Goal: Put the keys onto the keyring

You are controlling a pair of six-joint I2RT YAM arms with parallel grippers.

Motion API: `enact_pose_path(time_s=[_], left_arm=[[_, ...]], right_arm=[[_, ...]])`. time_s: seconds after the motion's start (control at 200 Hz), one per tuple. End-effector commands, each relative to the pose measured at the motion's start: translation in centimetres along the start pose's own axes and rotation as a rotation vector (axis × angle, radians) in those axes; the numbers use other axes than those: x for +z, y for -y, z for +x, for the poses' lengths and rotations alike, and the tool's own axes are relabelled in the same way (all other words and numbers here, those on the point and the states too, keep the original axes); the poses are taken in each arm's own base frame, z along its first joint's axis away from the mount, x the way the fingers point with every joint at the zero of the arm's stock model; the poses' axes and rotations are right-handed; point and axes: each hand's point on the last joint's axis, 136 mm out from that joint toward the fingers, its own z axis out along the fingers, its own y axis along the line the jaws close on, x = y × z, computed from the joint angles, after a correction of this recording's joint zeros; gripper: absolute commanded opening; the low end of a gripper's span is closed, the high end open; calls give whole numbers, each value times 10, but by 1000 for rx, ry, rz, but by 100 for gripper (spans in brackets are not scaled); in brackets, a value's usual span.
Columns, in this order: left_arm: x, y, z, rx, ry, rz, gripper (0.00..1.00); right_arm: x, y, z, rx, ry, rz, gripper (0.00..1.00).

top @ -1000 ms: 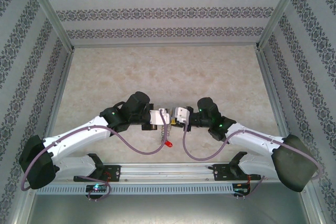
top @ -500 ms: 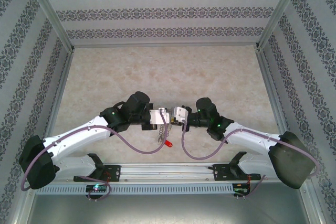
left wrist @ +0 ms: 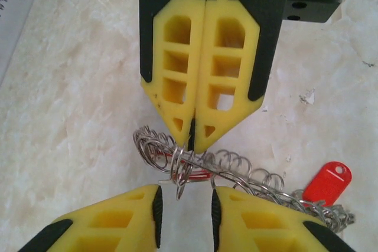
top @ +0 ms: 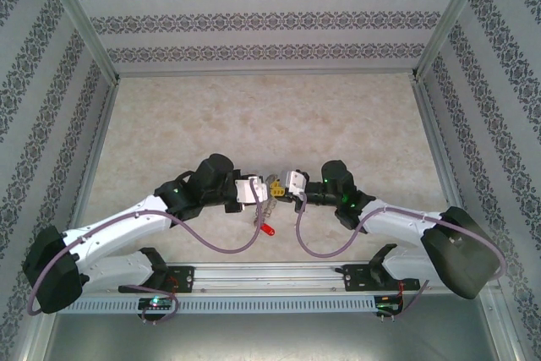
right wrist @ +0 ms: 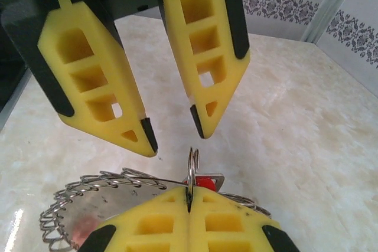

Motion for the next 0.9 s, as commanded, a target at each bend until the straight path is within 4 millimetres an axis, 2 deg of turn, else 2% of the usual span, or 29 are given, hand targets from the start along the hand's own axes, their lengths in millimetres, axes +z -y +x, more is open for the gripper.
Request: enact_pose_path(time_s=[0.0,0.315,0.335,0.465,0.649,0.759,0.894], left_arm=[[0,-12,-8,-9,44,-50,29],[8,-10,-12,-31,80,-27,28],[9,-9,-11,-32,75,-25,28],[14,-6,-2,-63,67,-8,27],[9,-11,0,-91,82,-31,9],[7,-10,0,-83,70,-16,6],[5,-10,-5,-81,89,-8,8]], right_arm=[[-3,-2,-24,-44,115,-20,0],[-3,-2,-32,-59,166,-18,0],[-4,-8,-23,-45,150,-25,0],[-6,-8,-20,-47,152,-18,0],[-6,-9,-21,-39,173,-18,0],[-4,-9,-19,-38,166,-21,0],[-2,-10,-15,-33,156,-25,0]])
